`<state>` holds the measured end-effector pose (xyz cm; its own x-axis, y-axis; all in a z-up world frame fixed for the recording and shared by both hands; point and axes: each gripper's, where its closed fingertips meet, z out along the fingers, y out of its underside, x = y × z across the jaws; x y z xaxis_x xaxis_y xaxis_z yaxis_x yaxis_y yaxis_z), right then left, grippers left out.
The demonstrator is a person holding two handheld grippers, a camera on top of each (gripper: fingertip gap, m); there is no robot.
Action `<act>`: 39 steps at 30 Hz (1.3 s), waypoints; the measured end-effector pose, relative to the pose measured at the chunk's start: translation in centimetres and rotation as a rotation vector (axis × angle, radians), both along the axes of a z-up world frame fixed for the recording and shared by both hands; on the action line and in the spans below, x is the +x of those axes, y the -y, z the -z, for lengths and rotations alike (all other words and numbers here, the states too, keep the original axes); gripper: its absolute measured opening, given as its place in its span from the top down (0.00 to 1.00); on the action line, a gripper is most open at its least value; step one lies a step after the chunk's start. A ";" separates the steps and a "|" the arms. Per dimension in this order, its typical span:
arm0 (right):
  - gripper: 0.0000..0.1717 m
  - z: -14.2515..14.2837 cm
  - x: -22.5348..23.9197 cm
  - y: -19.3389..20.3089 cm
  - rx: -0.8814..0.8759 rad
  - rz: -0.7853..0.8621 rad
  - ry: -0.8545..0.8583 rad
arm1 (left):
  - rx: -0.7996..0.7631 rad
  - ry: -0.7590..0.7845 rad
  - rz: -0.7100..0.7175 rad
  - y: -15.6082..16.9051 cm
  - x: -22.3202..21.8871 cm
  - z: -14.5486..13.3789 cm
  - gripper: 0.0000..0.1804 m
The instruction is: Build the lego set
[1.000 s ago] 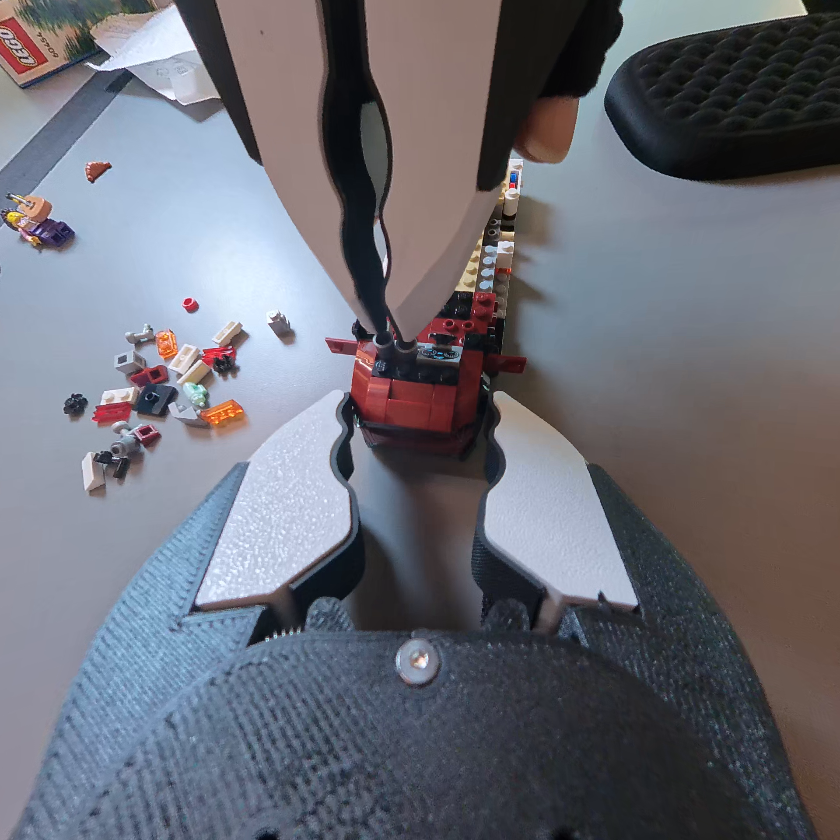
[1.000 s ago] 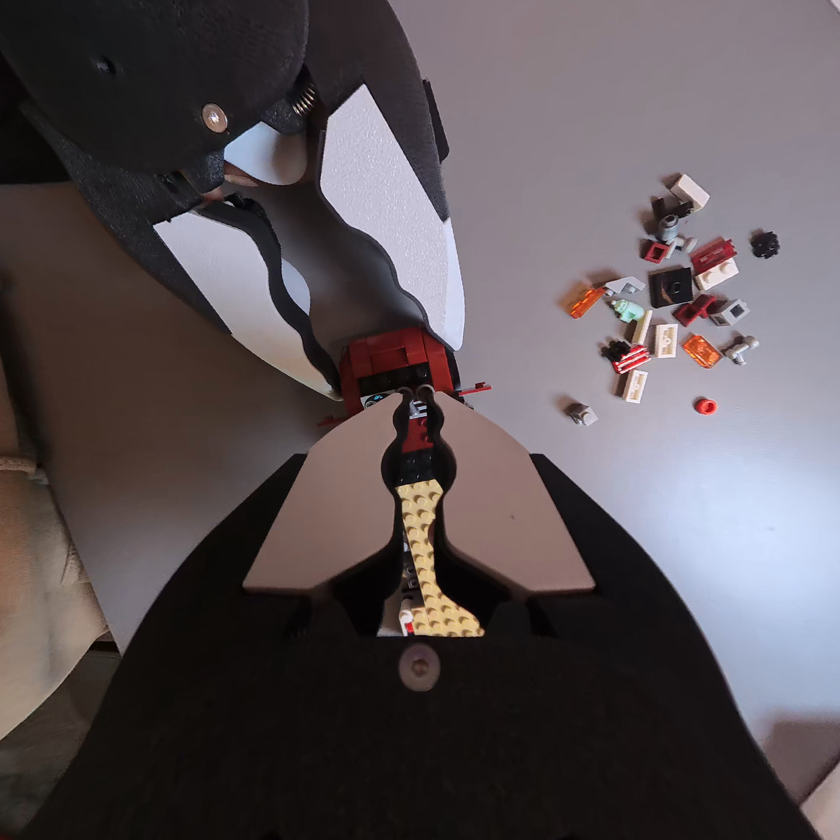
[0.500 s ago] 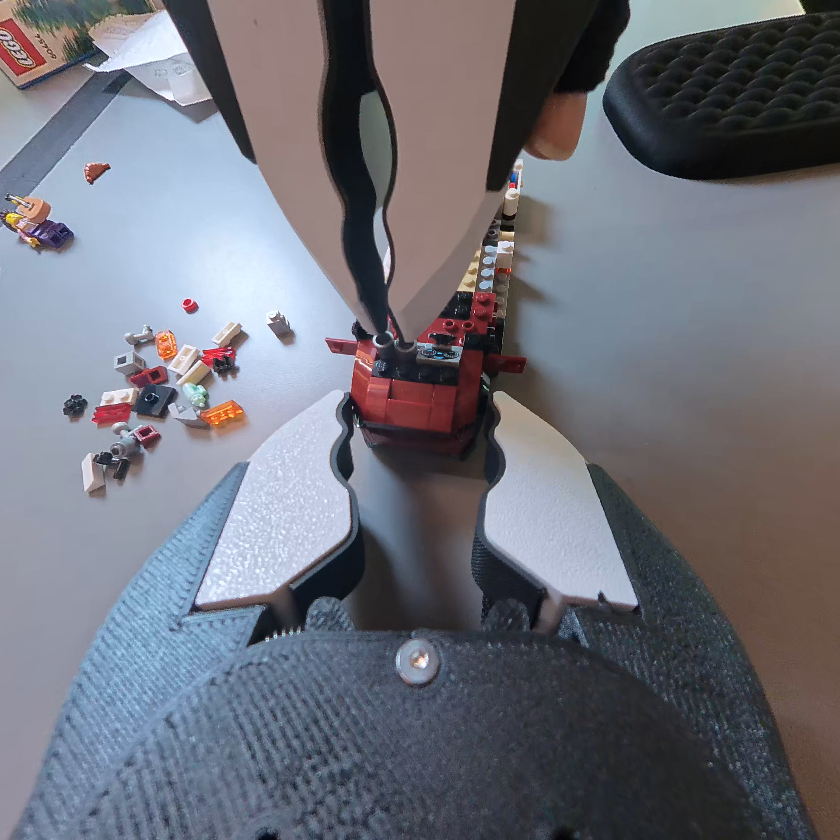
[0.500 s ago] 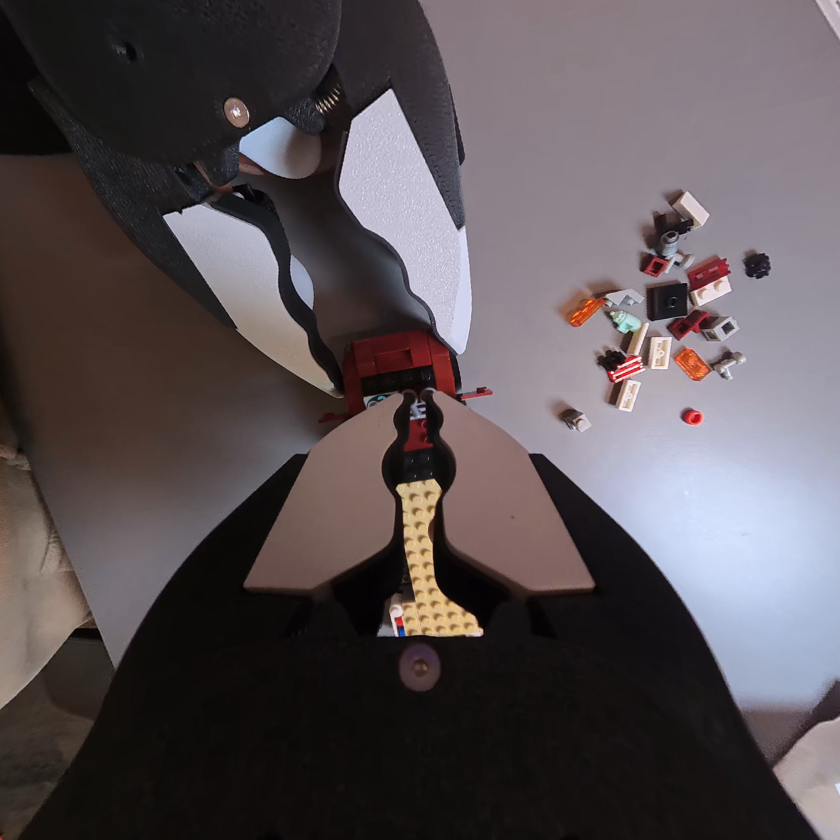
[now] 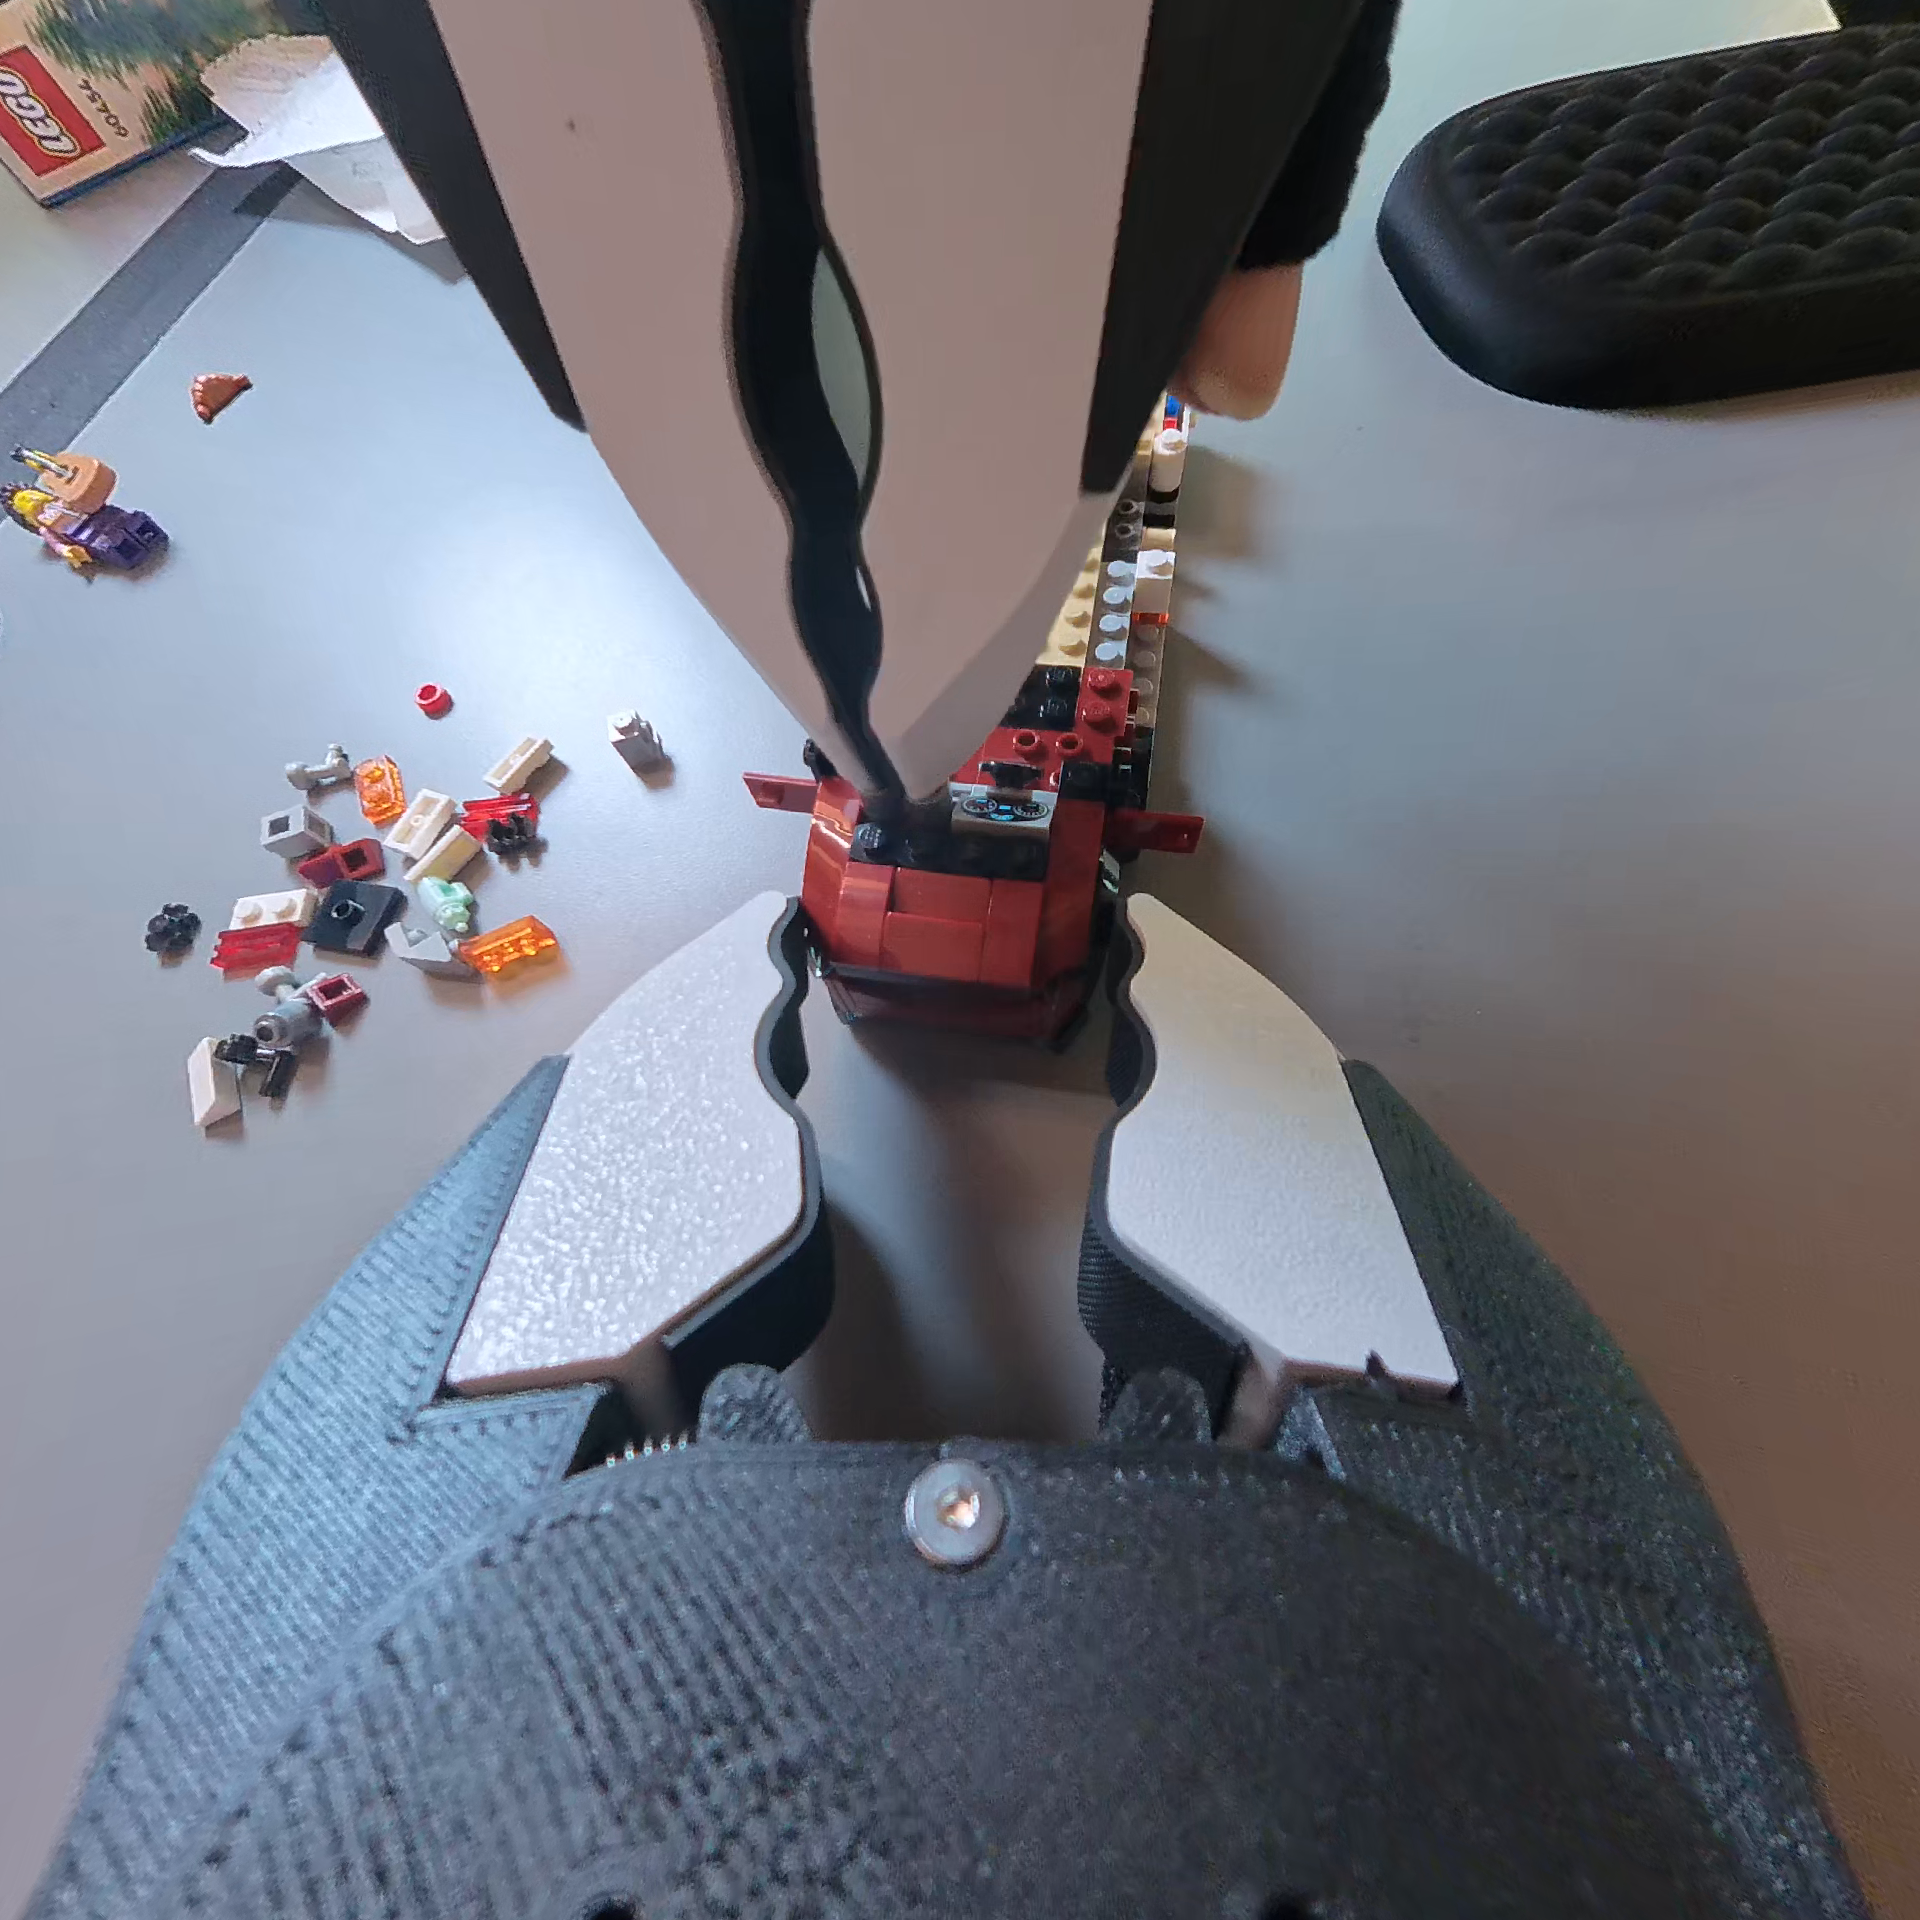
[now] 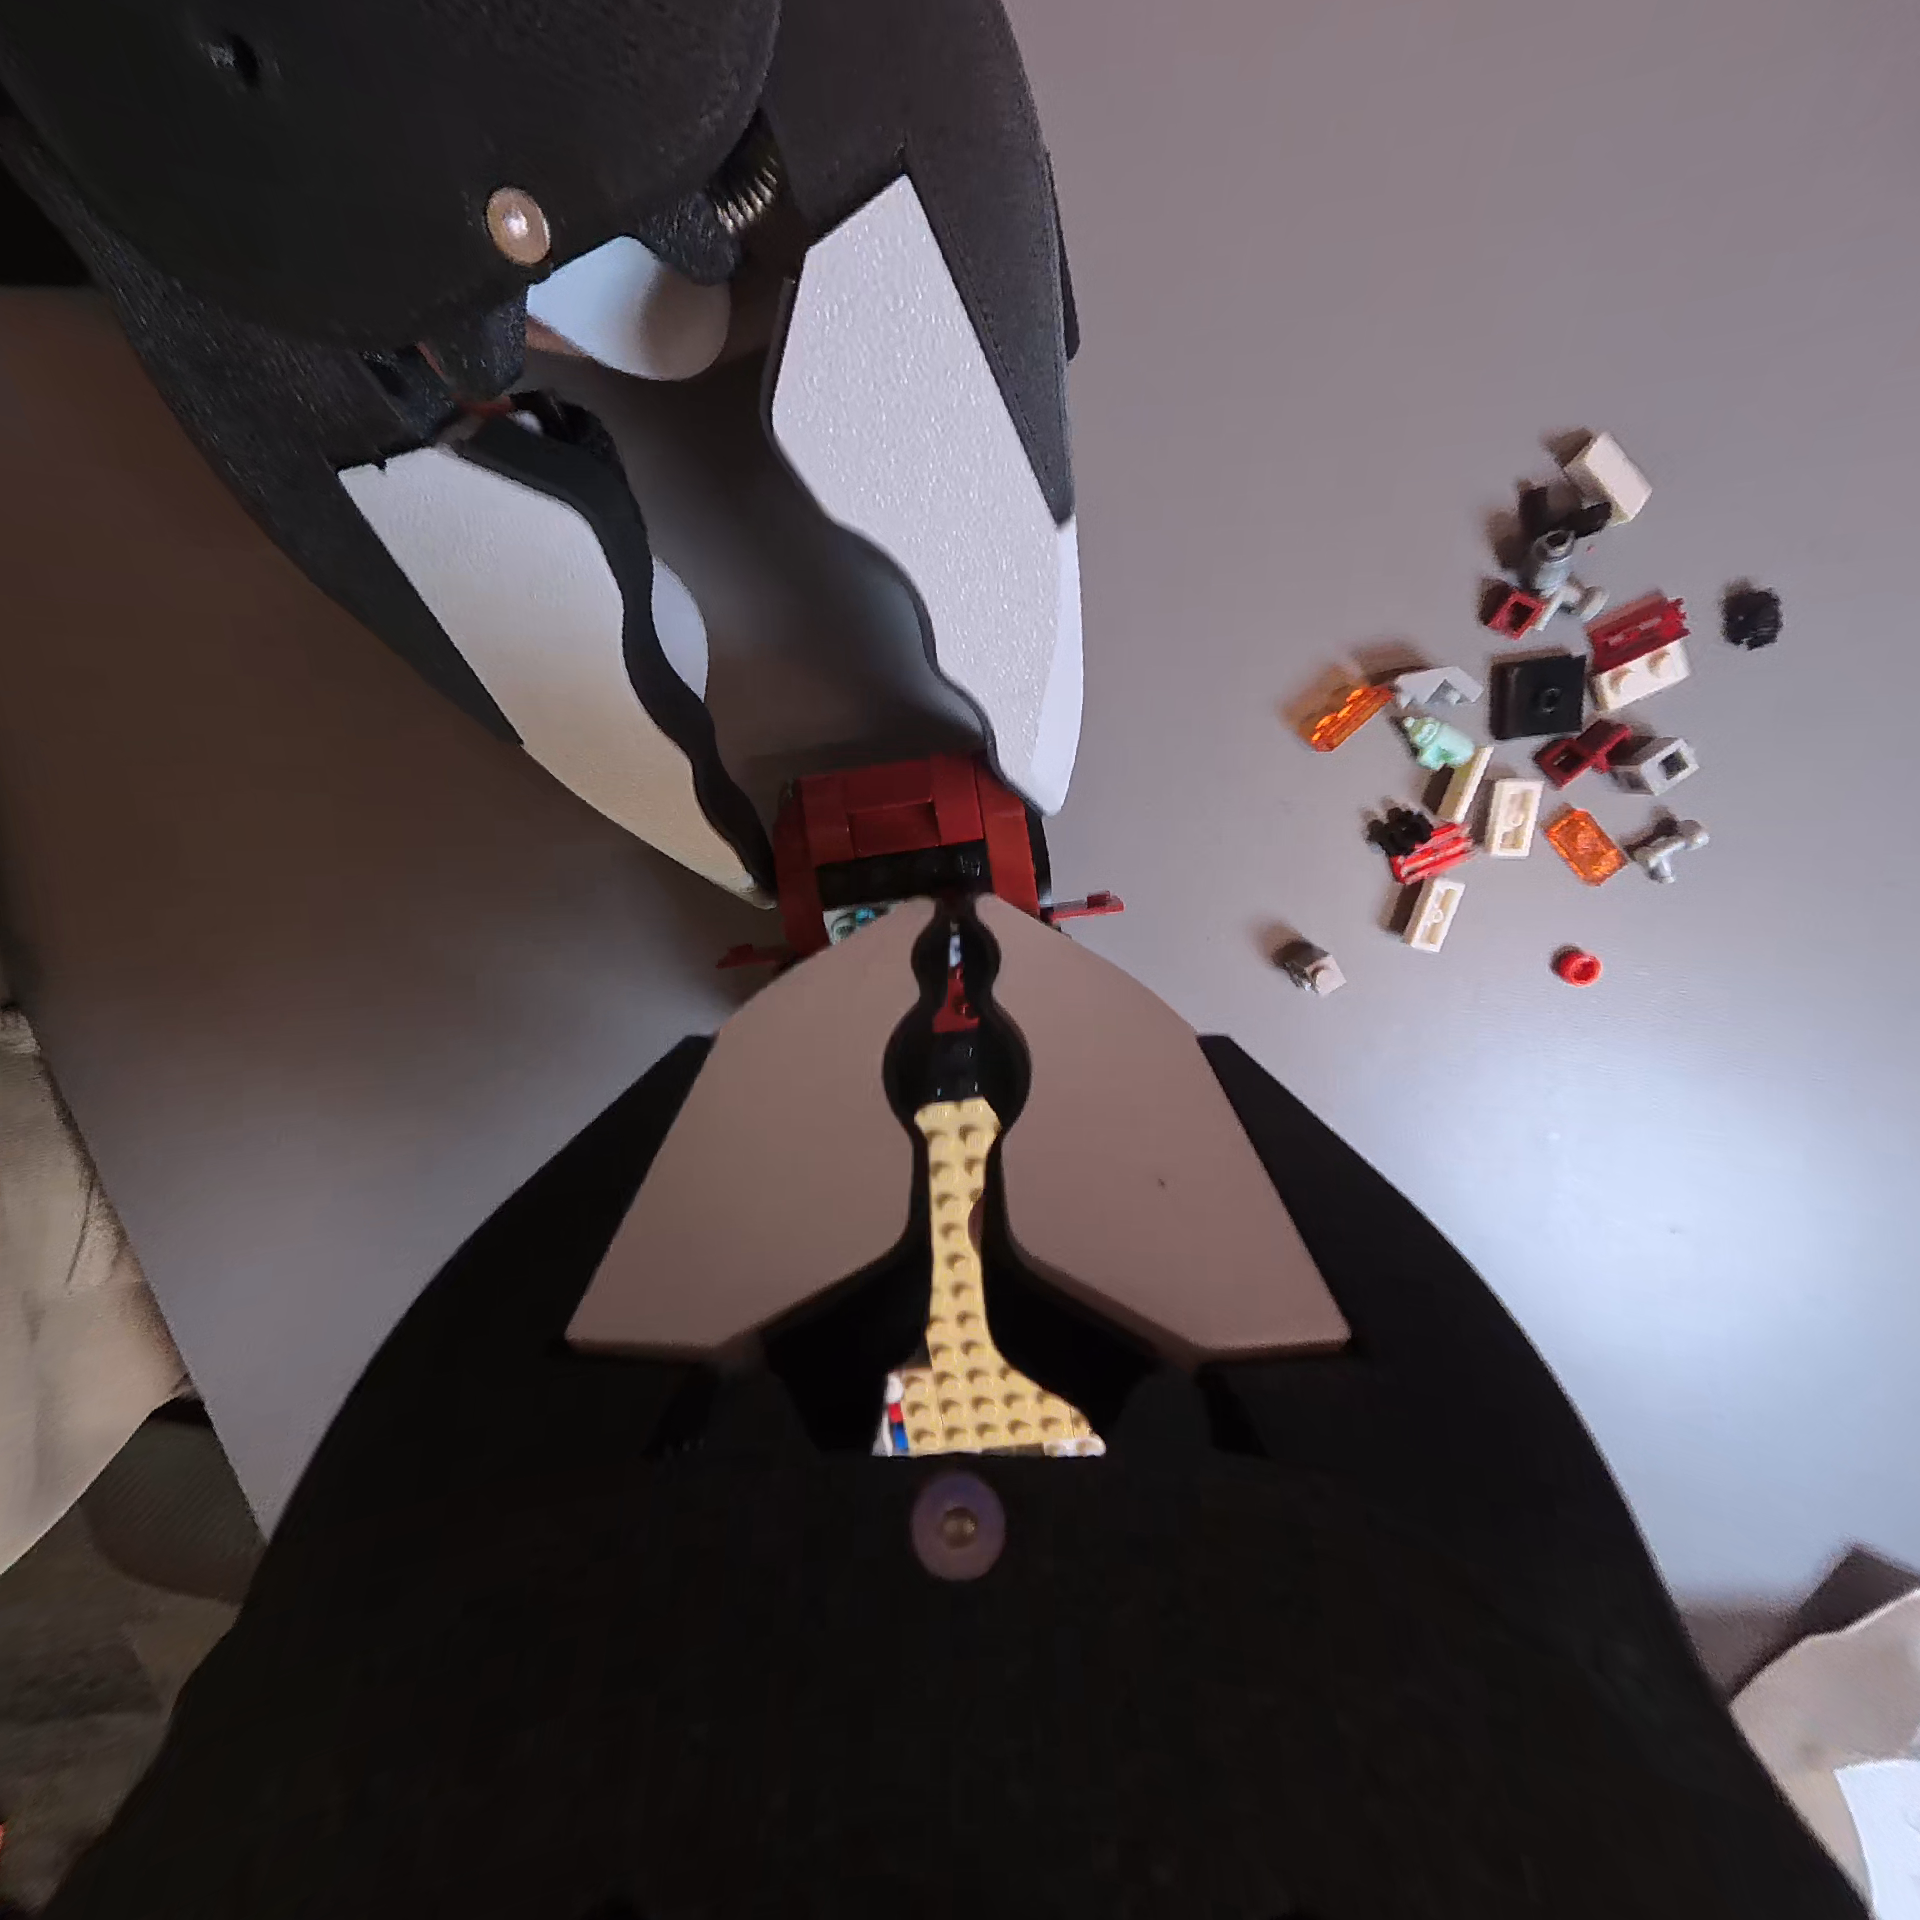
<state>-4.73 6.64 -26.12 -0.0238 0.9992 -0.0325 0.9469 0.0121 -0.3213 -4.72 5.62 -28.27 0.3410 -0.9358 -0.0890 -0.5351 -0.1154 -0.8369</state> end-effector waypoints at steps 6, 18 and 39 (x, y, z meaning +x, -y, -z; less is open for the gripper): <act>0.99 0.0 0.0 0.1 0.012 -0.036 0.039 | 0.002 -0.001 0.000 0.0 0.0 0.0 0.69; 0.99 0.0 -0.1 0.2 -0.012 0.016 -0.020 | 0.001 0.000 0.002 -0.1 0.0 0.0 0.69; 0.97 0.1 0.9 0.0 0.105 0.062 -0.541 | 0.105 -0.059 0.033 -0.6 0.1 0.2 0.68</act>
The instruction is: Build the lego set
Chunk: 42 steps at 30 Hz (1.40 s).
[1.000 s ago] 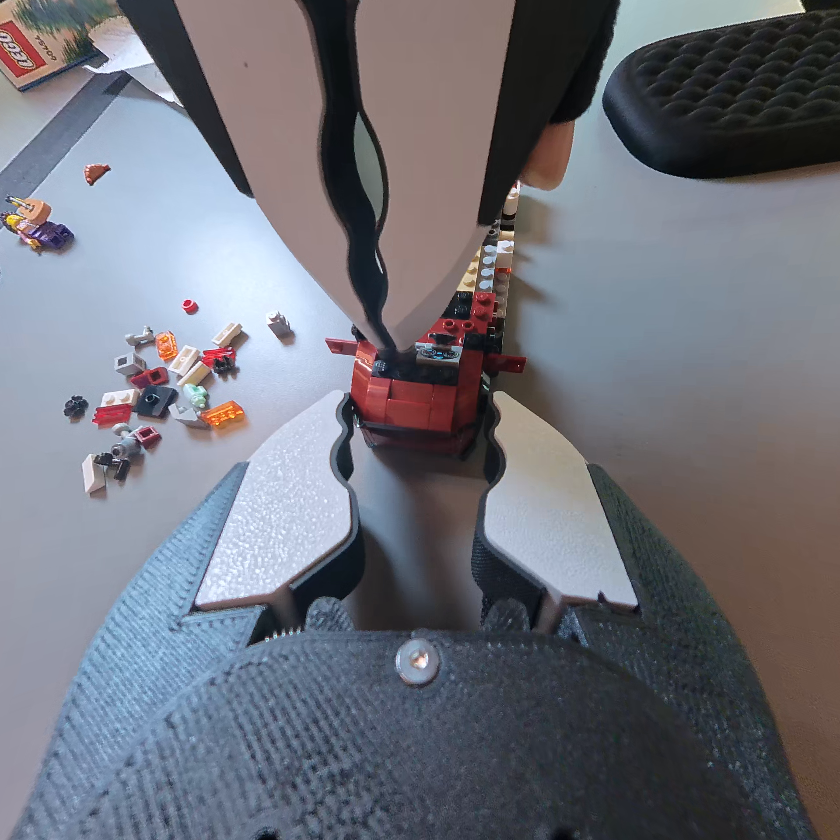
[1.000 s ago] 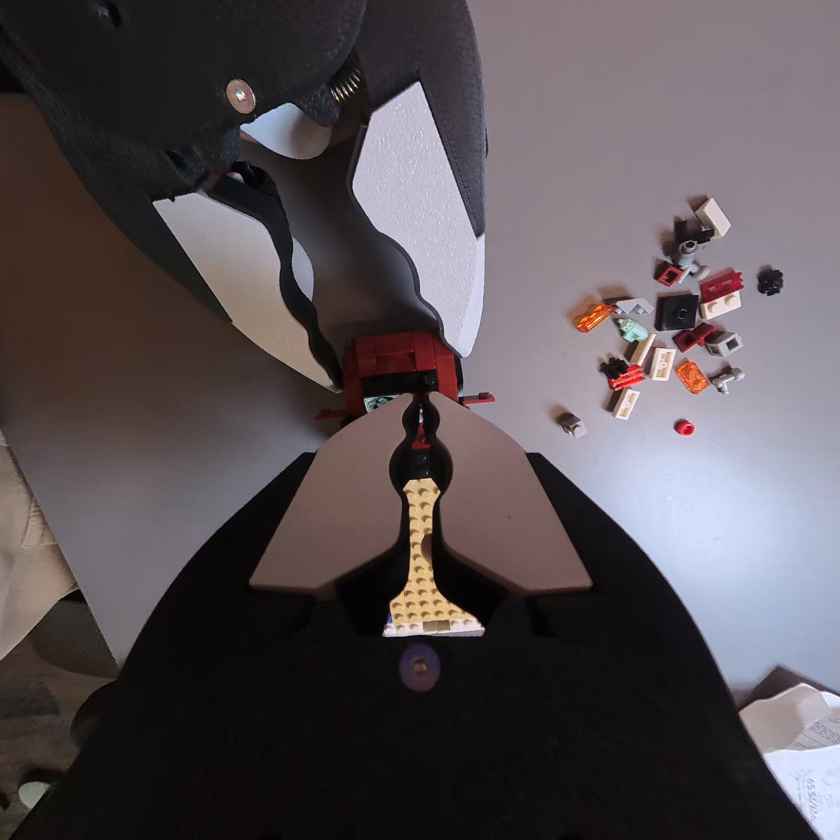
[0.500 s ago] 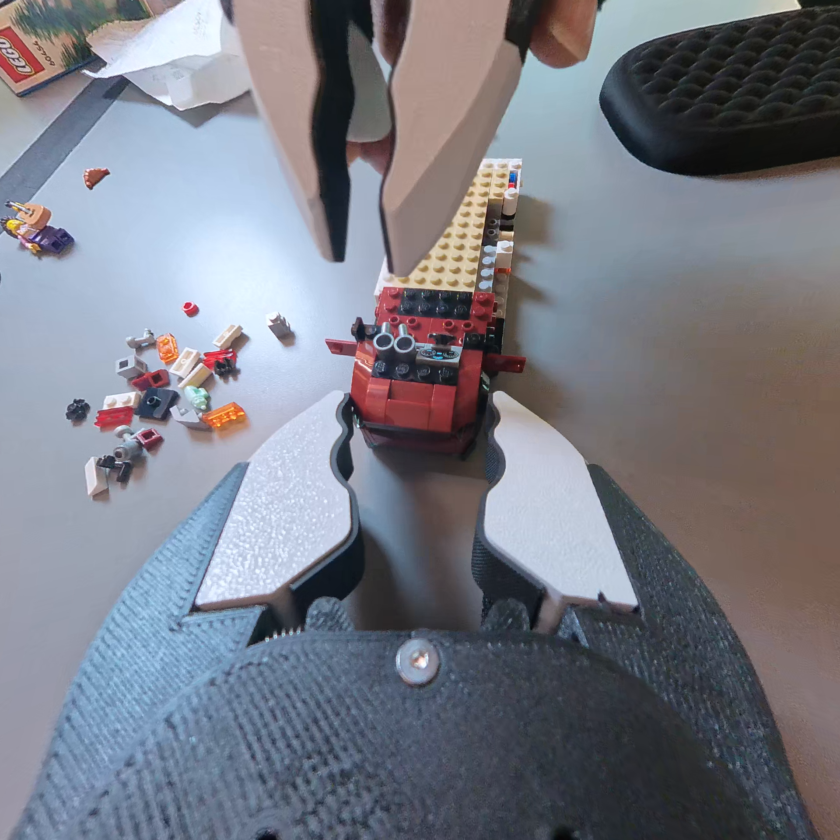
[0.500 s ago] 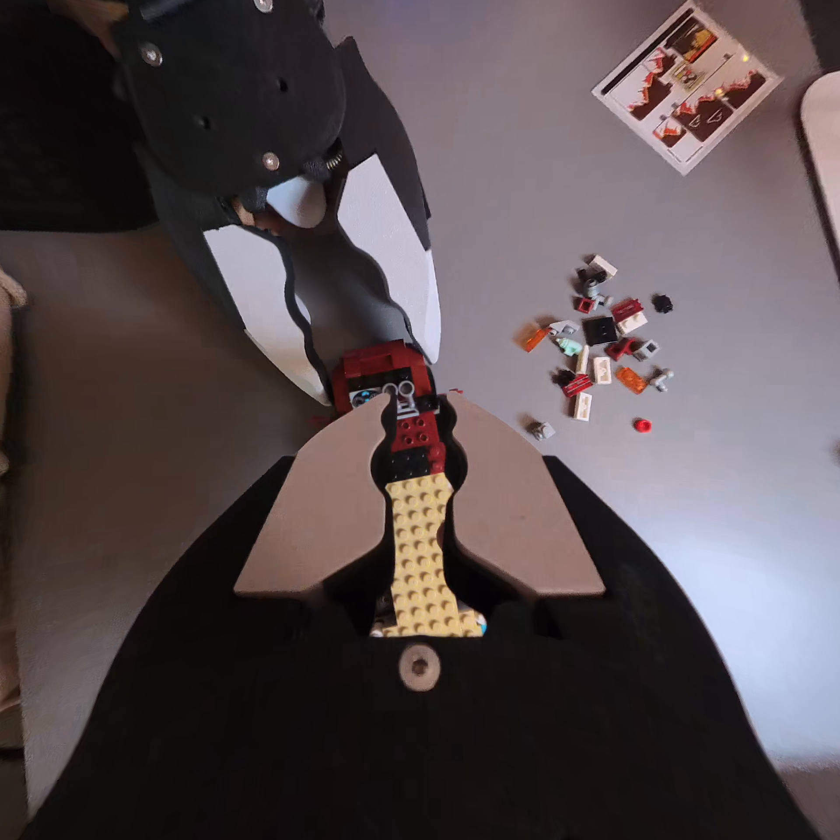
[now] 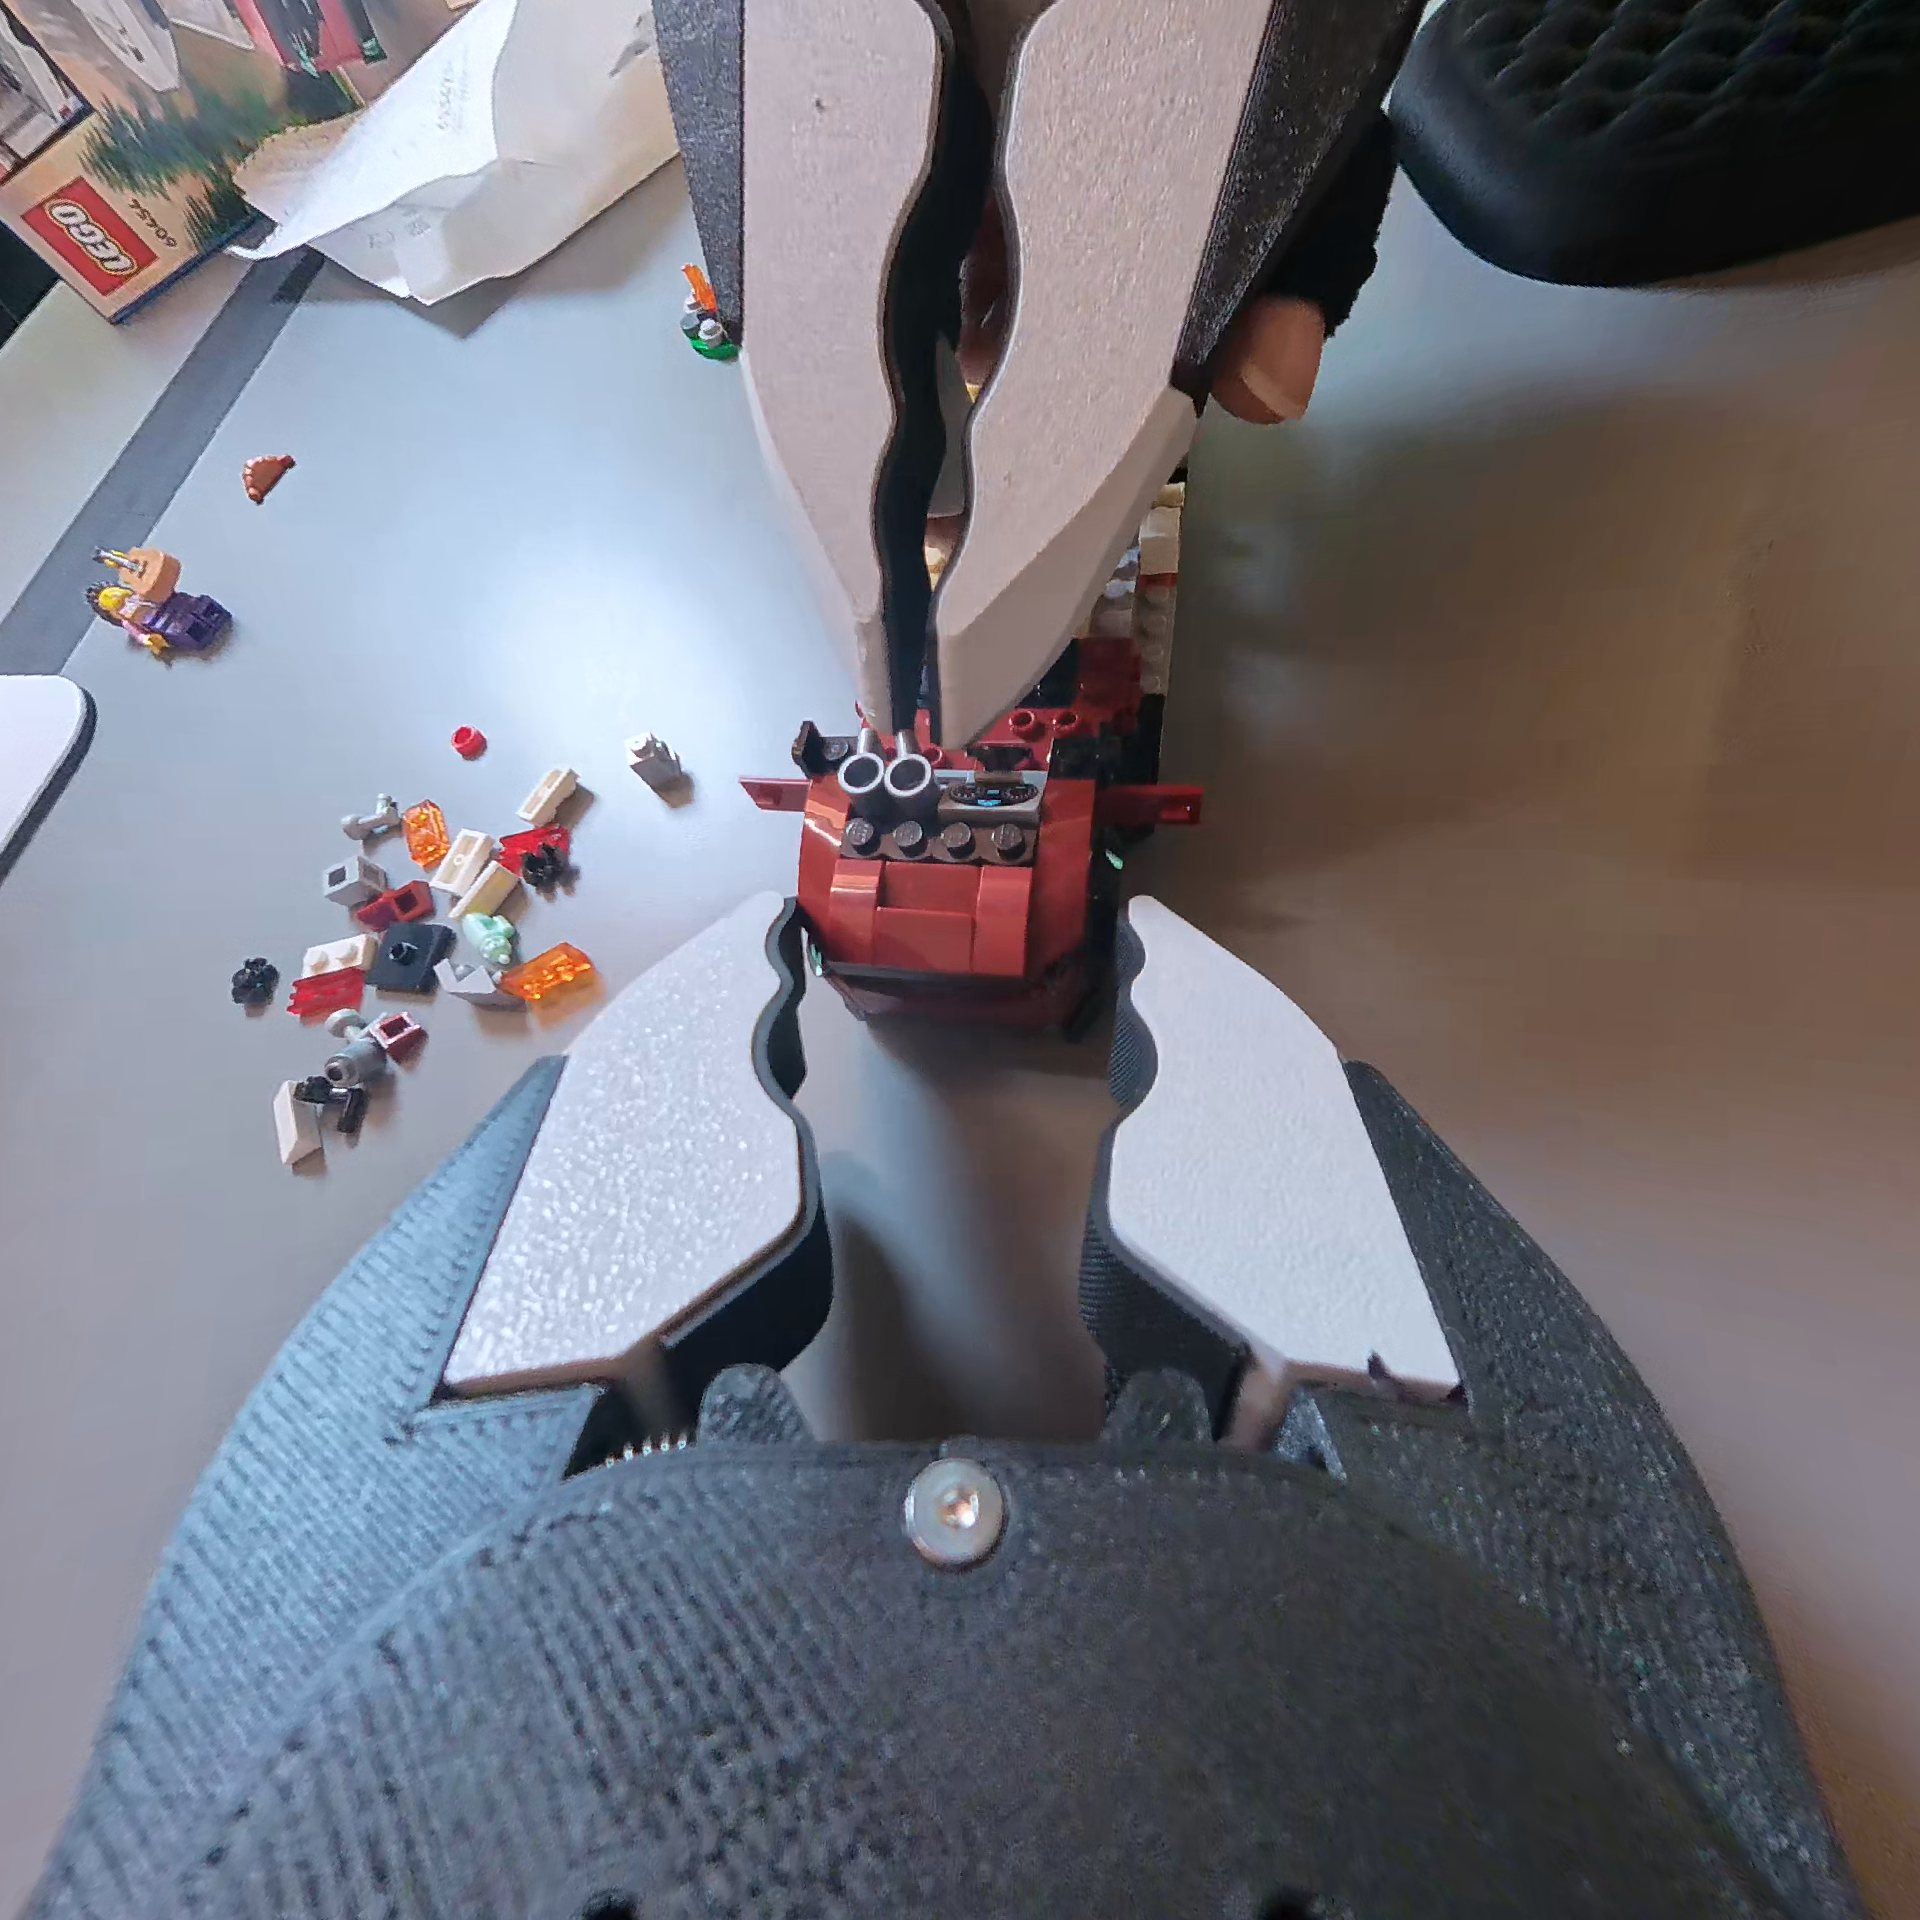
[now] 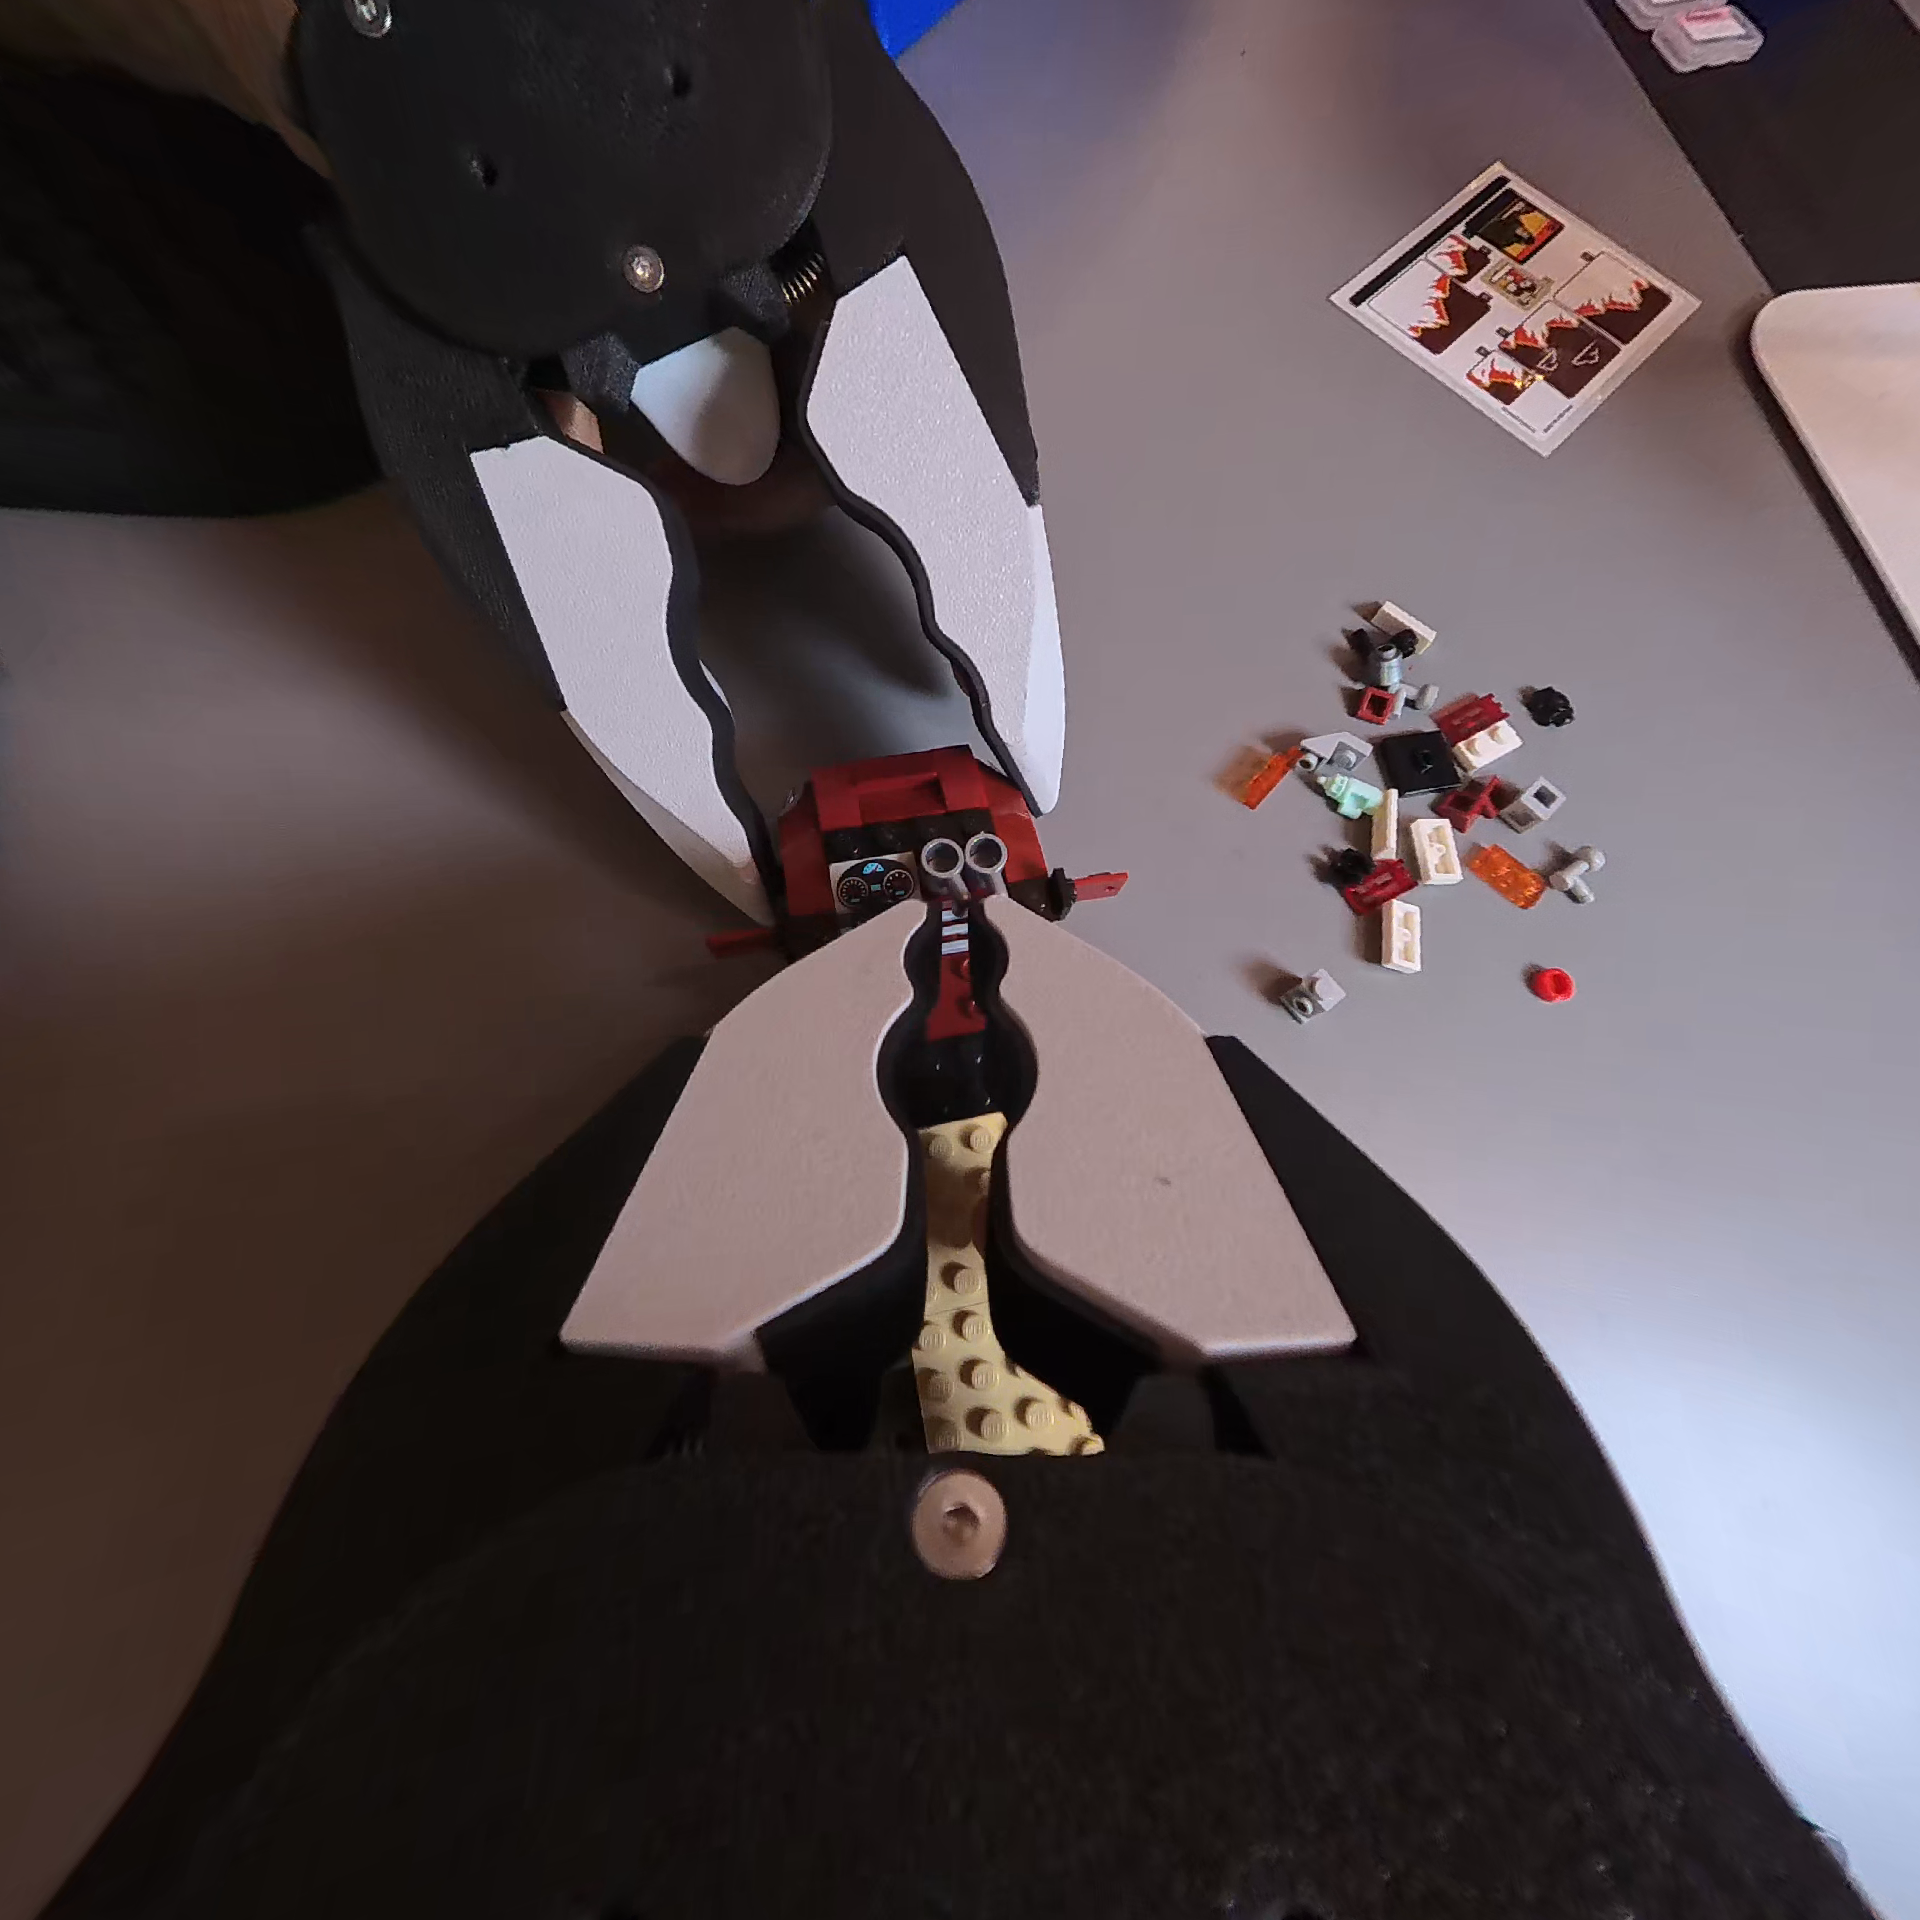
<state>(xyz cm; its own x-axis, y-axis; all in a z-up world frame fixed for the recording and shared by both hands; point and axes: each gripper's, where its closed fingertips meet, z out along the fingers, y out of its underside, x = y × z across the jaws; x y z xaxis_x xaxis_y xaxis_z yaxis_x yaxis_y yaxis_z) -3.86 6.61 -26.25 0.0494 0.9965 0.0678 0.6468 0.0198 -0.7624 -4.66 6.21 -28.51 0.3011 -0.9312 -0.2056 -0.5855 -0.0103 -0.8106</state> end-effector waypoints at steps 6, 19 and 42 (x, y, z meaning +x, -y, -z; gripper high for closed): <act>0.98 0.0 -0.1 0.0 0.030 0.011 -0.011 | -0.002 0.000 -0.005 0.0 0.0 0.0 0.68; 1.00 0.0 0.0 0.2 -0.030 -0.040 -0.009 | -0.043 0.003 -0.002 0.4 0.0 0.1 0.68; 0.99 -0.2 -0.3 0.0 0.026 -0.039 0.020 | -0.051 0.004 -0.015 0.6 -0.3 0.2 0.68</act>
